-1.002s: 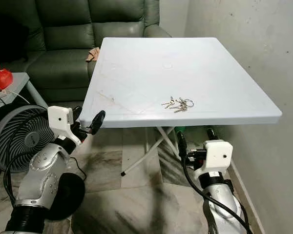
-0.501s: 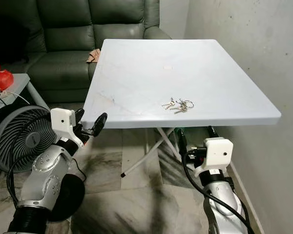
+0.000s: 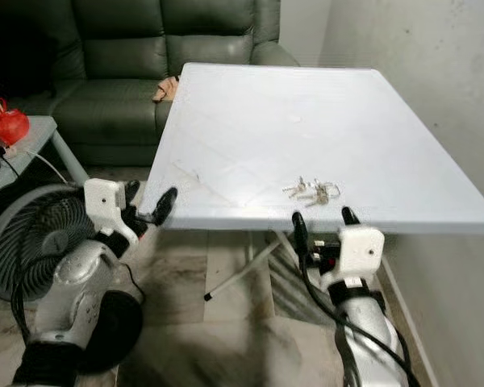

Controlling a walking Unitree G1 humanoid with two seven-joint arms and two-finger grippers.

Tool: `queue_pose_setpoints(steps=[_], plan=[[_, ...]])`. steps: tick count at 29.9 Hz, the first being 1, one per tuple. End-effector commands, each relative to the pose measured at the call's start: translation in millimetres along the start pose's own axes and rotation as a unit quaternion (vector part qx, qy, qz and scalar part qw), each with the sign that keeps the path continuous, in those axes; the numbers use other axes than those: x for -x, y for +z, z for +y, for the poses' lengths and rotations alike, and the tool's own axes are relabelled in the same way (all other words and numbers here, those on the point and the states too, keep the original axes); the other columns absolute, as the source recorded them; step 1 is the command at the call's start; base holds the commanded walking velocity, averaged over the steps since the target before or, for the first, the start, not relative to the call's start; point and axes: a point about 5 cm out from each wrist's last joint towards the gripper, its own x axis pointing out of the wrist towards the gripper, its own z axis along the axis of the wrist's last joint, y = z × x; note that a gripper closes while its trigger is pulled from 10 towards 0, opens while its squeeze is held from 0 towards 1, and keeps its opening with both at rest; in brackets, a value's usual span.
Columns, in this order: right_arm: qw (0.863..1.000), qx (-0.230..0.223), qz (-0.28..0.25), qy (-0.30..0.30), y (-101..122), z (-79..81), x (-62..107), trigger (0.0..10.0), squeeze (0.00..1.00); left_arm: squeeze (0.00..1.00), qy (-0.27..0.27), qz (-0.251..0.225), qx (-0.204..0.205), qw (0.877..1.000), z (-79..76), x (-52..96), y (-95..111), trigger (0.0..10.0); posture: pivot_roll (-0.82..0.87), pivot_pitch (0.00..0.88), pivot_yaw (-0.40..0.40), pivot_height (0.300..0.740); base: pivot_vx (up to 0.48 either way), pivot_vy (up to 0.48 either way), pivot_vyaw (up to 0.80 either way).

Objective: Hang keys on a hook

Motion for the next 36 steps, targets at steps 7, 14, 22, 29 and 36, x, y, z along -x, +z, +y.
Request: queue_pose_setpoints(steps=[7,14,22,29,36], plan=[[1.000,0.006,0.008,-0.002,-2,-7.5,1.0,10.0,0.00,0.00,-0.017,-0.004,0.006,1.000,-12.3,-5.0,-1,10.0,-0.07,0.003,-0.006,0.740,0.389,0.000,0.00],[1.000,0.009,0.013,0.009,-3,-6.9,0.7,10.0,0.00,0.00,-0.012,-0.008,0.006,1.000,-13.0,-4.7,-1,10.0,-0.06,0.000,-0.012,0.740,0.274,0.000,0.00],[0.995,0.033,0.047,0.084,-9,-4.6,0.8,10.0,0.00,0.00,-0.024,-0.005,-0.039,0.999,-20.0,-0.2,-7,10.0,-0.06,0.012,-0.023,0.740,0.000,0.000,0.00],[0.987,0.066,0.072,0.130,-11,-15.4,-5.9,10.0,0.00,0.00,-0.037,0.005,-0.046,0.998,-25.1,6.7,-14,10.0,-0.04,0.023,-0.038,0.740,0.000,0.000,0.00],[0.981,0.087,0.084,0.154,-10,-27.3,-21.4,10.0,0.00,0.00,-0.045,0.005,-0.043,0.998,-28.7,16.4,-17,10.0,-0.01,0.041,-0.065,0.740,0.000,0.000,0.00]])
